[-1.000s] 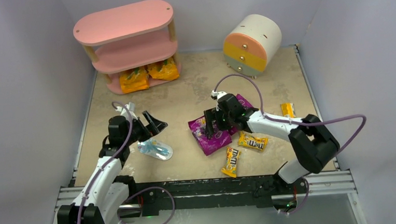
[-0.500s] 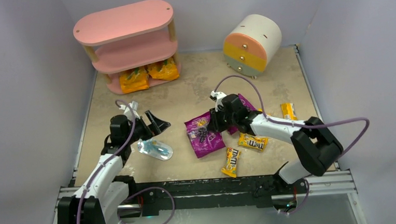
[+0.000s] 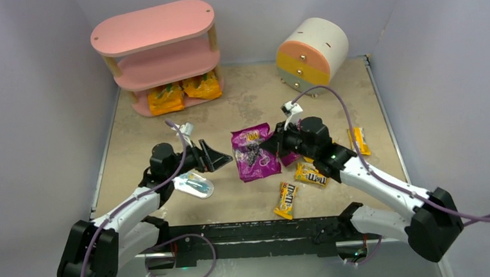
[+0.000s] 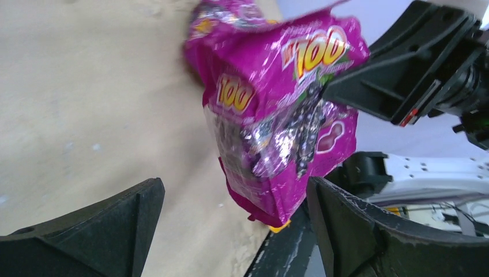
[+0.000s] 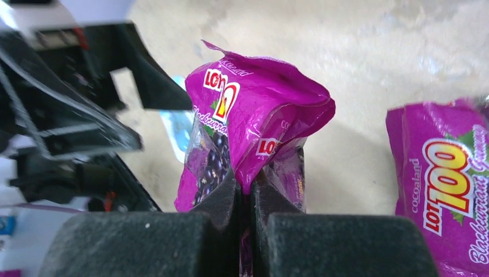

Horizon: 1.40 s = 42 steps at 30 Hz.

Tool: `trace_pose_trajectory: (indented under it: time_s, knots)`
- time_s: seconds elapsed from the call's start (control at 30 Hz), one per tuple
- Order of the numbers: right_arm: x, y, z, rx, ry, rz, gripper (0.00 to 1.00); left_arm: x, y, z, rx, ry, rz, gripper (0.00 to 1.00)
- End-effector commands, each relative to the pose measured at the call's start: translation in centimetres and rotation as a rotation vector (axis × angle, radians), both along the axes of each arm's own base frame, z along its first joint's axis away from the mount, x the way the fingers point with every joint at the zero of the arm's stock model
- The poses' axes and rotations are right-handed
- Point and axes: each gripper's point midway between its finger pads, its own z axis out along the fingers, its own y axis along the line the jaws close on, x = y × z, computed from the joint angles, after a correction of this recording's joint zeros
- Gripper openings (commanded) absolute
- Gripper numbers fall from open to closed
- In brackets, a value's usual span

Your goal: Place and organize the candy bags onto the shelf

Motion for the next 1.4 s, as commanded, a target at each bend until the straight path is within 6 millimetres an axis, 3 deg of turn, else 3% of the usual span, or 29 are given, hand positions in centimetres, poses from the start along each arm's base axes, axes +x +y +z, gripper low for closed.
trace_pose_trajectory:
  time_s: [0.0, 0.17, 0.27, 0.47, 0.63, 0.77, 0.97, 1.13, 1.37]
  knots:
    - [1.2, 0.4, 10.1, 0.286, -0.158, -0.097, 0.00, -0.6, -2.6, 5.0, -0.148, -0.168, -0.079, 1.00]
    - [1.5, -0.4, 15.3, 0.427, -0.222, -0.164, 0.00, -1.2, -4.2, 8.7, -0.235, -0.254, -0.107, 1.00]
    - [1.7, -0.5, 16.6, 0.473, -0.224, -0.183, 0.00, -1.4, -5.0, 10.0, -0.257, -0.282, -0.115, 1.00]
    - [1.1, 0.3, 17.5, 0.561, -0.195, -0.145, 0.00, -1.0, -6.1, 9.6, -0.247, -0.276, -0.095, 0.99]
    - [0.5, 0.9, 17.8, 0.583, -0.181, -0.100, 0.00, 0.8, -6.6, 9.5, -0.186, -0.271, -0.061, 0.92]
    - [0.5, 0.7, 17.6, 0.556, -0.181, -0.106, 0.00, 2.6, -5.8, 8.6, -0.047, -0.280, 0.015, 0.94]
    - [-0.4, 1.2, 18.3, 0.602, -0.175, -0.050, 0.00, 1.2, -6.9, 11.1, -0.183, -0.332, -0.063, 0.97]
    - [-0.5, 1.2, 18.7, 0.620, -0.168, -0.051, 0.00, 0.8, -7.6, 13.2, -0.299, -0.370, -0.109, 0.82]
    - [0.2, 0.8, 17.4, 0.589, -0.125, -0.109, 0.00, 0.5, -8.0, 14.3, -0.314, -0.400, -0.145, 0.34]
